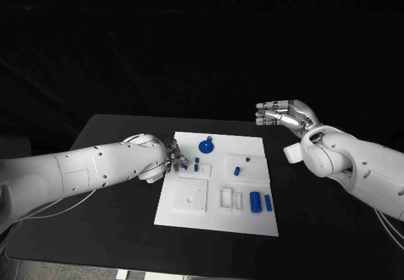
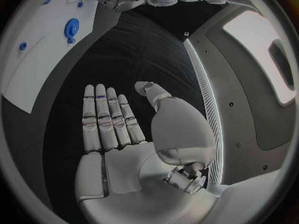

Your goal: Assemble the parts on the task board

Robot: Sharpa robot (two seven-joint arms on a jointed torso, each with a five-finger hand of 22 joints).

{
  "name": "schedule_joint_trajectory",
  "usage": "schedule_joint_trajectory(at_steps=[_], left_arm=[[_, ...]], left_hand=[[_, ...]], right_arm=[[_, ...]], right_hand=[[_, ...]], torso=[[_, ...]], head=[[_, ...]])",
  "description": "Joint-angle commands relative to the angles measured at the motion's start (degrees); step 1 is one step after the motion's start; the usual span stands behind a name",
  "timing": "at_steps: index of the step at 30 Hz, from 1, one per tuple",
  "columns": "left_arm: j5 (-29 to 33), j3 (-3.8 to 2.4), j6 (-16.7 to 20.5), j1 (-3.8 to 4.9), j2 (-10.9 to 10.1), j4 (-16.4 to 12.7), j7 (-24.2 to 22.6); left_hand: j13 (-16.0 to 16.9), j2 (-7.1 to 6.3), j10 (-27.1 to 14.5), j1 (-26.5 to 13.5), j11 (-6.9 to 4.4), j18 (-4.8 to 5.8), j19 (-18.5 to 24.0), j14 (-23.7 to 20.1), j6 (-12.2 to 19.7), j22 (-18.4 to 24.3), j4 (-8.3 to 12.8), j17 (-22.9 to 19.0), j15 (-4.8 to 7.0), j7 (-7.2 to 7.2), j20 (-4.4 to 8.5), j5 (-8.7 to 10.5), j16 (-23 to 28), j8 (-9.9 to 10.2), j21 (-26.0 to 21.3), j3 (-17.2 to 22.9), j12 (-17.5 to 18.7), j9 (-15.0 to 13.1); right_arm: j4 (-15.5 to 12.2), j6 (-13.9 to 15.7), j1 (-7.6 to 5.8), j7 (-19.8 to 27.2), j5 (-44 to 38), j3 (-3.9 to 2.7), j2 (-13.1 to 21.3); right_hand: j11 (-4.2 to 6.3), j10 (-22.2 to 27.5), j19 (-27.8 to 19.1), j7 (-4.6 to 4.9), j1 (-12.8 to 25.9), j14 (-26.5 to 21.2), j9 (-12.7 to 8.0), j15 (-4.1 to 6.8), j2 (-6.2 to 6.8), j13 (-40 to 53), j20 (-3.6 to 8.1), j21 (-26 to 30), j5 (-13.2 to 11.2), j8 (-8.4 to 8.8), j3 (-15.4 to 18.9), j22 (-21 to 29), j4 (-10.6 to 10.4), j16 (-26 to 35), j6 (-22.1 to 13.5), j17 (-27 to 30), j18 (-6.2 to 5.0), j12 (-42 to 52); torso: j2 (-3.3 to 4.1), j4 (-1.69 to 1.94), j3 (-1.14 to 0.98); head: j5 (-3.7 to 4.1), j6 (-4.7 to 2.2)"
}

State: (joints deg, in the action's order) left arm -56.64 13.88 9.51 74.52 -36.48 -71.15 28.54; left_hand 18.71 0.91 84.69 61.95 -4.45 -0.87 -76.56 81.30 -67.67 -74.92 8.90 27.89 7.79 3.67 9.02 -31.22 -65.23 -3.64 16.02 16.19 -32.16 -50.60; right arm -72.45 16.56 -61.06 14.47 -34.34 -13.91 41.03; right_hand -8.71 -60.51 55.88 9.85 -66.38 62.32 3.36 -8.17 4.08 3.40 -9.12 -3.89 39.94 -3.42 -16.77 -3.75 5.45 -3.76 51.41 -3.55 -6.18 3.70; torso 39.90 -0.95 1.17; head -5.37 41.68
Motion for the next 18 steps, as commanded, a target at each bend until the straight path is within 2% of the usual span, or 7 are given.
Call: schedule_joint_trajectory(at_steps=[1,18], left_arm=[[-0.25,0.03,-1.46,-0.06,0.16,-0.01,0.13],[-1.49,0.03,-2.79,-0.06,0.04,-0.30,0.35]], left_hand=[[-0.03,0.16,1.97,0.30,-0.57,0.37,0.46,0.11,-5.37,-0.97,4.21,-0.13,0.23,-4.80,-0.12,0.06,0.17,-0.38,0.17,4.57,0.23,-0.11],[0.00,0.19,1.94,0.43,-0.51,0.36,0.54,0.10,-5.31,-0.96,4.10,-0.24,0.18,-4.75,-0.18,0.49,0.30,-0.33,0.09,4.51,0.41,0.15]], right_arm=[[-0.10,-0.77,0.04,0.42,0.17,-0.04,0.02],[-0.05,-0.72,0.05,0.42,0.19,-0.04,0.11]], right_hand=[[0.05,0.36,-0.47,-0.11,0.10,-0.29,-0.09,-0.09,-0.40,-0.09,-0.07,0.01,0.30,0.16,-0.20,0.07,-0.13,0.20,-0.42,0.09,-0.66,-0.23],[0.04,0.40,-0.53,-0.12,0.12,-0.33,-0.09,-0.10,-0.43,-0.09,-0.08,0.01,0.30,0.15,-0.15,0.07,-0.07,0.19,-0.41,0.09,-0.67,-0.23]], torso=[[0.03,-0.03,-0.02],[0.00,0.04,0.06]], head=[[-0.01,0.09],[-0.16,0.22]])
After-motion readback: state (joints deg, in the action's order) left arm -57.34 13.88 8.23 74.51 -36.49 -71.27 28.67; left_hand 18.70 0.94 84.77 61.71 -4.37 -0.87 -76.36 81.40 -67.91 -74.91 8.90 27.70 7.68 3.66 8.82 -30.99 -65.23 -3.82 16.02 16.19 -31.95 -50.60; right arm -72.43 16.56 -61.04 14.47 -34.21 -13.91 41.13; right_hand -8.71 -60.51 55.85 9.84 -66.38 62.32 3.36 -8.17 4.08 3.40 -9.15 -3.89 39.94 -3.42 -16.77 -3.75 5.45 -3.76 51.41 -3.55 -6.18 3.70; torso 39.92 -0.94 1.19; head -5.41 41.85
